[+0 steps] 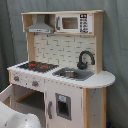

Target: Play with the kitchen

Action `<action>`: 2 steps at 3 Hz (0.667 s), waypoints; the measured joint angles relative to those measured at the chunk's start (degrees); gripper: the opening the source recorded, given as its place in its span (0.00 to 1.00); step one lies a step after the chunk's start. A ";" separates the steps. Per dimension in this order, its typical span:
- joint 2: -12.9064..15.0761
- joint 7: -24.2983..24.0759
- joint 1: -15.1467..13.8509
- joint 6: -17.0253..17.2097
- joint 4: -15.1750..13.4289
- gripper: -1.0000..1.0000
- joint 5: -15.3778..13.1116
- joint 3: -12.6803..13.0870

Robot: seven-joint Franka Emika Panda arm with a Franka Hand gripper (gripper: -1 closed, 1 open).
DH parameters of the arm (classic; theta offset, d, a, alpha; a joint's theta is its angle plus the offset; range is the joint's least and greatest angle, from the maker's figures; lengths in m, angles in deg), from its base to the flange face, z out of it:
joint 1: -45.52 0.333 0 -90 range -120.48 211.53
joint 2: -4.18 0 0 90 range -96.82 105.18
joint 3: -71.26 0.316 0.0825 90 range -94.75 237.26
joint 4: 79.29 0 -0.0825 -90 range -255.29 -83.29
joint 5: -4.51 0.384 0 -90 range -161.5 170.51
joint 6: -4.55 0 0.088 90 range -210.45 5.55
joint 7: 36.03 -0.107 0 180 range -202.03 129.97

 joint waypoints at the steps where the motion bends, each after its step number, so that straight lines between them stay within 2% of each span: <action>1: 0.01 0.00 -0.23 -0.52 -0.29 1.00 0.90 -0.02; 2: 0.02 0.00 -0.28 -0.52 -0.39 0.00 0.91 -0.05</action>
